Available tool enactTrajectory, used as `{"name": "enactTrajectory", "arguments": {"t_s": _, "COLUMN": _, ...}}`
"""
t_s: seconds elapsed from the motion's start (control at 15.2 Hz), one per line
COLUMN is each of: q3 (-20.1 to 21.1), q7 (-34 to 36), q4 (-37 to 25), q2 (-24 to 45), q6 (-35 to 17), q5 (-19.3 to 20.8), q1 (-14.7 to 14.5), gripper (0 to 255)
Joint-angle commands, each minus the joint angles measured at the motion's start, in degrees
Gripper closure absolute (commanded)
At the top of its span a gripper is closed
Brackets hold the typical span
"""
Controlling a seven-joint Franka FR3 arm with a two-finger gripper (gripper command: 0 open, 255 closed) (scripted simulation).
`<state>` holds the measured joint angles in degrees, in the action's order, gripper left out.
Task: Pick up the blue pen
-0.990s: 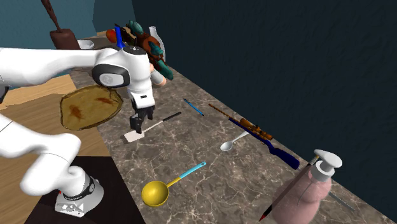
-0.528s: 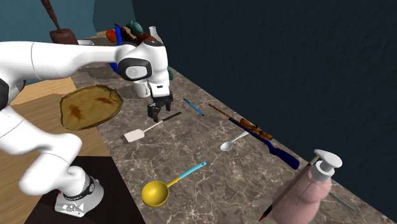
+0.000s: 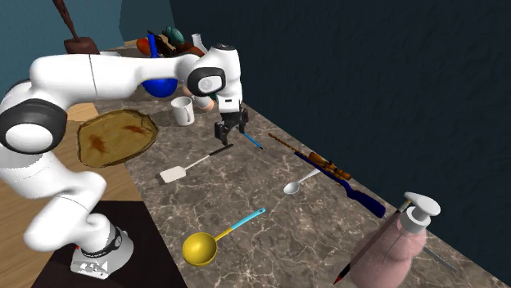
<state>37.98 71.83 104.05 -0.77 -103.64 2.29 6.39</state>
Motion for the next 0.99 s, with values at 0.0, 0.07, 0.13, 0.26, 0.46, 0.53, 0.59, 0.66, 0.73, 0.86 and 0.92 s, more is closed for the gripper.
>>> {"name": "enactTrajectory", "arguments": {"t_s": 0.0, "q3": 0.97, "q7": 5.95, "q4": -5.26, "q2": 5.36, "q6": 0.53, "q5": 4.2, "q1": -0.77, "gripper": 0}}
{"name": "enactTrajectory", "arguments": {"t_s": 0.07, "q3": 1.2, "q7": 8.69, "q4": -8.12, "q2": 8.12, "q6": 1.08, "q5": 6.38, "q1": -1.54, "gripper": 0}}
{"name": "enactTrajectory", "arguments": {"t_s": 0.13, "q3": 1.23, "q7": 11.3, "q4": -11.13, "q2": 10.88, "q6": 1.78, "q5": 8.54, "q1": -2.52, "gripper": 0}}
{"name": "enactTrajectory", "arguments": {"t_s": 0.26, "q3": 0.59, "q7": 16.0, "q4": -17.65, "q2": 16.35, "q6": 3.58, "q5": 12.64, "q1": -5.17, "gripper": 0}}
{"name": "enactTrajectory", "arguments": {"t_s": 0.46, "q3": 0.01, "q7": 17.42, "q4": -18.12, "q2": 17.88, "q6": 2.65, "q5": 13.76, "q1": -6.03, "gripper": 0}}
{"name": "enactTrajectory", "arguments": {"t_s": 0.53, "q3": -0.03, "q7": 17.51, "q4": -17.32, "q2": 17.86, "q6": 1.88, "q5": 13.77, "q1": -5.94, "gripper": 0}}
{"name": "enactTrajectory", "arguments": {"t_s": 0.59, "q3": -0.06, "q7": 17.61, "q4": -16.53, "q2": 17.85, "q6": 1.11, "q5": 13.8, "q1": -5.85, "gripper": 0}}
{"name": "enactTrajectory", "arguments": {"t_s": 0.66, "q3": -0.09, "q7": 17.71, "q4": -15.77, "q2": 17.86, "q6": 0.35, "q5": 13.85, "q1": -5.76, "gripper": 0}}
{"name": "enactTrajectory", "arguments": {"t_s": 0.73, "q3": -0.13, "q7": 17.82, "q4": -15.02, "q2": 17.88, "q6": -0.4, "q5": 13.9, "q1": -5.69, "gripper": 0}}
{"name": "enactTrajectory", "arguments": {"t_s": 0.86, "q3": -0.19, "q7": 17.99, "q4": -13.89, "q2": 17.95, "q6": -1.56, "q5": 14.01, "q1": -5.59, "gripper": 0}}
{"name": "enactTrajectory", "arguments": {"t_s": 0.92, "q3": -0.19, "q7": 17.99, "q4": -13.88, "q2": 17.94, "q6": -1.57, "q5": 14.01, "q1": -5.58, "gripper": 0}}
